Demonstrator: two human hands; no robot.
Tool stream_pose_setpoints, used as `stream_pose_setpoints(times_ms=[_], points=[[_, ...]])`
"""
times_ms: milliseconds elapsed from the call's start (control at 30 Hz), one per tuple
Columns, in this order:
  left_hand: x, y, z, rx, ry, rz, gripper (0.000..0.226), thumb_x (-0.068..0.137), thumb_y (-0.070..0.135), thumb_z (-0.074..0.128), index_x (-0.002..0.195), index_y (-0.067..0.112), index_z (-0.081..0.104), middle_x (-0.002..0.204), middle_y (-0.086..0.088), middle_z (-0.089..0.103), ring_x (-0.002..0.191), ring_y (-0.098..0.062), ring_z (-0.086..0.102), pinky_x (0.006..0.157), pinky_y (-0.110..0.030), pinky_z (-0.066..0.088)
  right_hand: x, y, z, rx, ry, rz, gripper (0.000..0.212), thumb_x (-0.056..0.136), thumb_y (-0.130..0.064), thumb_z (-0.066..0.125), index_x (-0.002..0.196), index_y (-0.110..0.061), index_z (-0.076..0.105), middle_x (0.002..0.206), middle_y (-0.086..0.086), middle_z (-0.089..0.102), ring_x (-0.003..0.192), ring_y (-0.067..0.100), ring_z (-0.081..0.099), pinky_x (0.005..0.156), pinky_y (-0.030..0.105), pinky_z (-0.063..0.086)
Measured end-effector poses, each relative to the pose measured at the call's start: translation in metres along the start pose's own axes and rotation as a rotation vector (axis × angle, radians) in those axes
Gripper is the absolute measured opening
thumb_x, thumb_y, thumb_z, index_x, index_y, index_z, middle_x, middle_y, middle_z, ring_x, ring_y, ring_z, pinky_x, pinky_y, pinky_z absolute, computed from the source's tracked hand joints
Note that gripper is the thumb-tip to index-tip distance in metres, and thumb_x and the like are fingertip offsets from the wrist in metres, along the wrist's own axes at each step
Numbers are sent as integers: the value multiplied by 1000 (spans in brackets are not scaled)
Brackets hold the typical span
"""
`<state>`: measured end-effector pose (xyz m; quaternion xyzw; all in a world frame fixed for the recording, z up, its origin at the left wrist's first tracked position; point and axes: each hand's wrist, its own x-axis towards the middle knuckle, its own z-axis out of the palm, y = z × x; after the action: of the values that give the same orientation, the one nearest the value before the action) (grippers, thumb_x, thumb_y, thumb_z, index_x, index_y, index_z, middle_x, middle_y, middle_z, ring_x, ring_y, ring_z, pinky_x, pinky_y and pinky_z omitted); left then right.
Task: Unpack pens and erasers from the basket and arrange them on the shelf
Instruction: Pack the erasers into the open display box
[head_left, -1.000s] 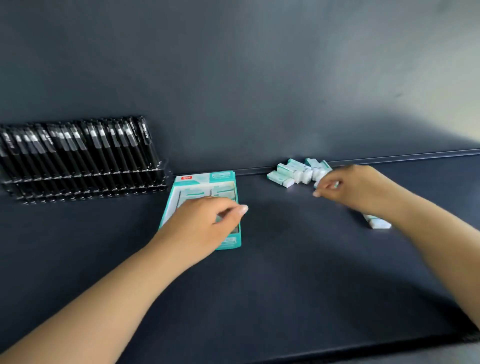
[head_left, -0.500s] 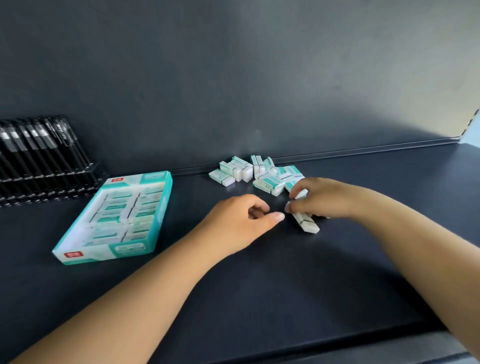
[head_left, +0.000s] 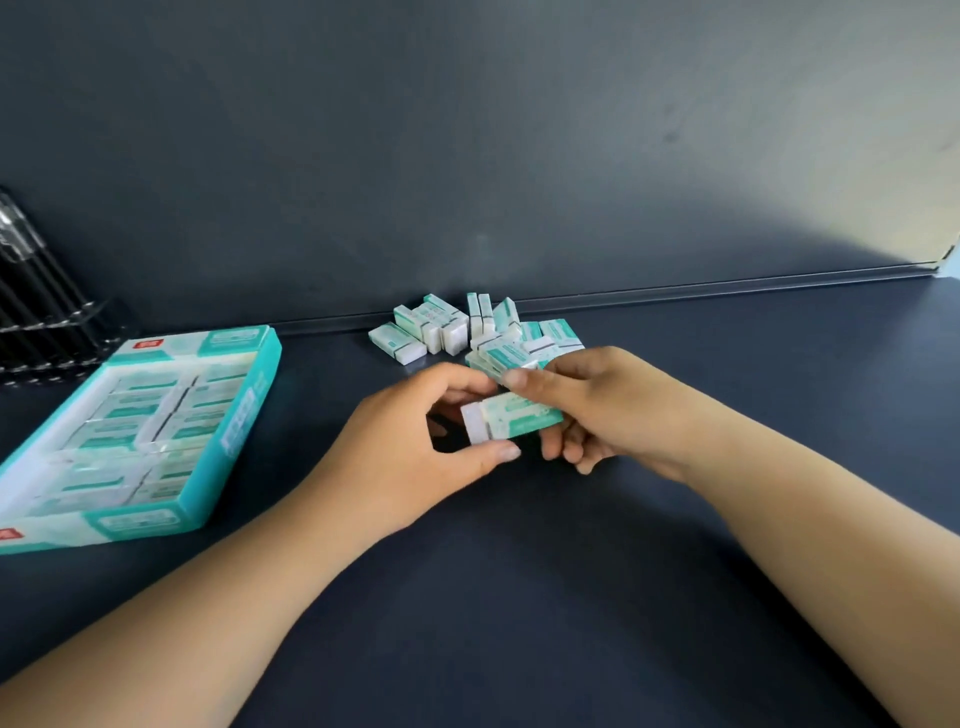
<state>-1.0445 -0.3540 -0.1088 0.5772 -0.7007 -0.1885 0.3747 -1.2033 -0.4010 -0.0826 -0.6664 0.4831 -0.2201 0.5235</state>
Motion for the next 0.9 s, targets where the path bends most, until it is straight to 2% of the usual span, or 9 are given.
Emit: stream_pose_setpoints(times_ms=[167, 333, 433, 500, 567, 667, 733, 833, 900], points=[[-2, 5, -5, 49, 47, 58, 38, 63, 29, 77, 78, 49, 49, 75, 33, 59, 85, 16, 52, 70, 2, 35, -3, -3, 2, 104, -38, -54, 31, 88, -41, 49, 75, -15, 60, 47, 1, 58, 38, 9, 46, 39, 19, 41], [-2, 1, -14, 55, 109, 81, 42, 63, 21, 79, 78, 47, 50, 87, 51, 50, 84, 20, 50, 71, 4, 33, -1, -3, -4, 154, -49, -111, 22, 86, -32, 54, 78, -14, 64, 57, 1, 63, 47, 9, 51, 50, 19, 47], [-2, 1, -15, 68, 95, 85, 41, 64, 20, 78, 80, 46, 50, 87, 50, 50, 85, 22, 48, 71, 4, 32, 1, 0, -1, 137, -59, -138, 16, 86, -24, 56, 75, -15, 66, 57, -1, 64, 49, 6, 52, 53, 17, 48], [-1, -2, -16, 105, 77, 74, 37, 66, 22, 76, 86, 45, 55, 78, 38, 57, 84, 24, 46, 71, 5, 31, 3, 2, 0, 130, -57, -128, 16, 86, -24, 57, 75, -16, 66, 58, -1, 65, 49, 6, 52, 53, 16, 48], [2, -6, -19, 191, 56, 37, 30, 70, 24, 74, 92, 39, 59, 76, 34, 51, 81, 22, 45, 71, 5, 30, 10, 2, -2, 94, 6, -125, 18, 86, -25, 57, 72, -17, 66, 58, -4, 64, 51, 6, 52, 53, 16, 48], [6, -17, -28, 289, 3, -79, 31, 75, 28, 71, 87, 45, 48, 78, 29, 49, 81, 4, 52, 69, -4, 36, 31, 7, -9, -182, 294, -186, 18, 85, -28, 61, 68, -22, 64, 58, -12, 61, 52, 2, 48, 54, 10, 40], [8, -23, -32, 304, -6, -162, 27, 76, 29, 70, 86, 43, 49, 81, 22, 56, 84, -7, 56, 69, -17, 41, 45, 8, -9, -473, 413, -212, 12, 82, -37, 63, 80, -25, 65, 76, -13, 60, 66, 0, 51, 59, 9, 36], [7, -24, -35, 346, -1, -233, 24, 79, 31, 67, 90, 40, 49, 81, 19, 55, 80, -9, 53, 66, -25, 39, 59, 11, 0, -806, 360, -164, 46, 75, -53, 62, 111, -24, 61, 115, -4, 51, 113, 14, 44, 91, 22, 35], [7, -24, -37, 366, 6, -256, 22, 80, 32, 65, 92, 39, 48, 84, 17, 55, 79, -9, 51, 63, -24, 36, 59, 10, 6, -906, 350, -169, 52, 77, -53, 61, 121, -26, 56, 131, -3, 42, 125, 17, 32, 103, 29, 27]])
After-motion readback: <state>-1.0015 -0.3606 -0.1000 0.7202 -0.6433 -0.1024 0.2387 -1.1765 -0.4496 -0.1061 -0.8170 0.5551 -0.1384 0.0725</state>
